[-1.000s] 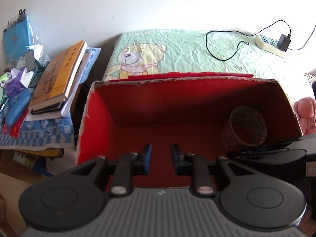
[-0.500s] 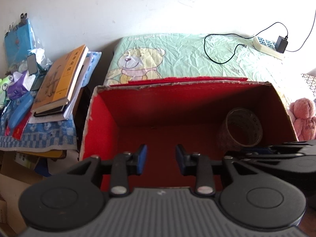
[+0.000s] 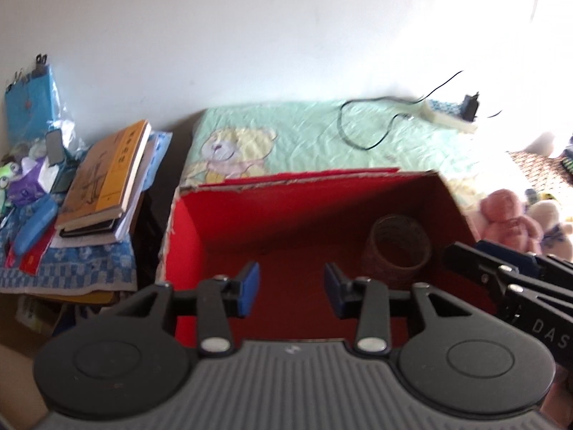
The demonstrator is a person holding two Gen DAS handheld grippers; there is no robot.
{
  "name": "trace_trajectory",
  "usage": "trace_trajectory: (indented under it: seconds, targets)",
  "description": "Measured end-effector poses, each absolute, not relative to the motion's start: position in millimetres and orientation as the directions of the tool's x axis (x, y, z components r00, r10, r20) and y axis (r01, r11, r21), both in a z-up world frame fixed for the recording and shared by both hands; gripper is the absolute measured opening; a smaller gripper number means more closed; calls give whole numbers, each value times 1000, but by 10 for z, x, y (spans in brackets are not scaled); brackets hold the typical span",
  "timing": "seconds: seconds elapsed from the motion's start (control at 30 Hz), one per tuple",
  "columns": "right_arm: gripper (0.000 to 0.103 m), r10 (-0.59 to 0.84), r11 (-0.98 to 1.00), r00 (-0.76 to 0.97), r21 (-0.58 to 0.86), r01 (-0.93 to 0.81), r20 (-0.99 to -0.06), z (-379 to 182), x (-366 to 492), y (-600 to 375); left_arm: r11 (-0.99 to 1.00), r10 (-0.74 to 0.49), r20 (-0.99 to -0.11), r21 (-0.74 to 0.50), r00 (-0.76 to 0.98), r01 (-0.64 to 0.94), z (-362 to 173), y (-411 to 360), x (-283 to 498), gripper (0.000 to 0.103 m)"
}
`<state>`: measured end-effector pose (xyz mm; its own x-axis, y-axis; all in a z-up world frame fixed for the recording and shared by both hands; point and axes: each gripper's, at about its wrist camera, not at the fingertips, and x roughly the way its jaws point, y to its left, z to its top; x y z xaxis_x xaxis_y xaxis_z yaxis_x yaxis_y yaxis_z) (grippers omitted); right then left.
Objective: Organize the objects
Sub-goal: 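Withdraw the right gripper and move it toward the brown pine cone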
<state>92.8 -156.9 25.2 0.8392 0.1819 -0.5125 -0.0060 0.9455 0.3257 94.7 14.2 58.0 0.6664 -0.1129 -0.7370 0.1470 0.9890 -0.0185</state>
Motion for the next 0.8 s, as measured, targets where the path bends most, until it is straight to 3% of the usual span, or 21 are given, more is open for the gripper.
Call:
trace_trajectory:
  seconds: [0.13,0.2,0.27,0.33,0.47,0.7,0.8]
  targets:
    - [41,217,932,825,361,-17,-521,372,857,-1721,977,-189,-698,-63,691,204,658,266,682,55]
    - [41,237,922,818,386,-21,-524,369,773,-1752,969,-222,-684,-74,694,237,657,344,530,70]
    - [41,250,913,808,408,-14,-533,353,666,-1794,959,-253,-678,-82,691,271,631,408,373,74]
    - [41,259,904,800,427,-3,-542,294,551,-1816,941,-304,-681,-103,667,323,584,447,234,77]
    - [41,255,903,754,427,38,-606,114,384,-1833,876,-443,-690,-199,572,438,414,442,20,93]
    - [43,369,829,556,534,164,-745,-473,322,-1830,747,-592,-728,-333,346,576,23,141,-155,93]
    - [56,400,802,514,561,203,-758,-611,290,-1848,731,-587,-754,-337,295,593,-134,12,-197,93]
